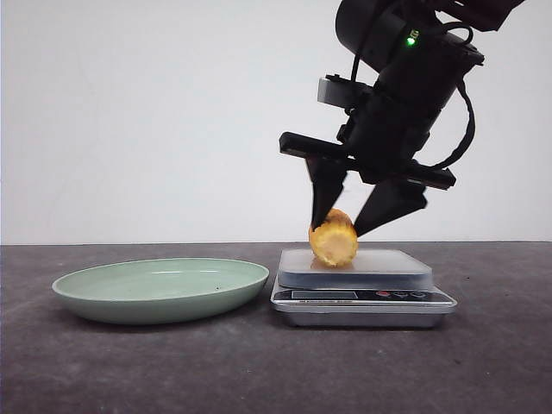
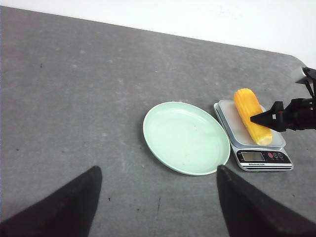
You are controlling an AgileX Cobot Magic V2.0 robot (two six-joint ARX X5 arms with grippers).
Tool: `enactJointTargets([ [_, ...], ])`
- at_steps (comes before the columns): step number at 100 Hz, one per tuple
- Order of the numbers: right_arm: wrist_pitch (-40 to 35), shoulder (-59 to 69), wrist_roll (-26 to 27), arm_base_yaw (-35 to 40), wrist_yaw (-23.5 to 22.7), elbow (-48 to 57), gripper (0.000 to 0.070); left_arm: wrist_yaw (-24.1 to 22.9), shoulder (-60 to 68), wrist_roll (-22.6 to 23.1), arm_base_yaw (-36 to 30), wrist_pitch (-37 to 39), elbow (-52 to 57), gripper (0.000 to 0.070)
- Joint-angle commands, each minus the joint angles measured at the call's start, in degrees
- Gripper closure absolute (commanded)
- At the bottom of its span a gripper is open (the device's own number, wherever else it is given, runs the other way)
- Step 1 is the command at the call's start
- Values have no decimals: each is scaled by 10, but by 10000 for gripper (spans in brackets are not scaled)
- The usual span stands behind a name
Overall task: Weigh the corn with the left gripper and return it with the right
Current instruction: 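Lower the right gripper onto the corn on the scale and close, then lift the corn with the right gripper and carry it to the plate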
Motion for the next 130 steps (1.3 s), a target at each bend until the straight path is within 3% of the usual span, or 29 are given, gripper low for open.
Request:
enactJointTargets([
  [1,-2,16,10,7,1,9,700,-1,0,6,-5,5,6,266],
  [34,6,10,15,19,29,11,700,-1,0,7,-5,5,6,266],
  [50,-2,-31,-16,28,36,25,700,-1,0,7,-5,5,6,267],
  [95,-67,-59,-59,110,47,209,700,-1,-1,7,-5,6,6,267],
  [130,-54,18,-50,169,61,233,700,-1,-1,7,-5,7,6,267],
])
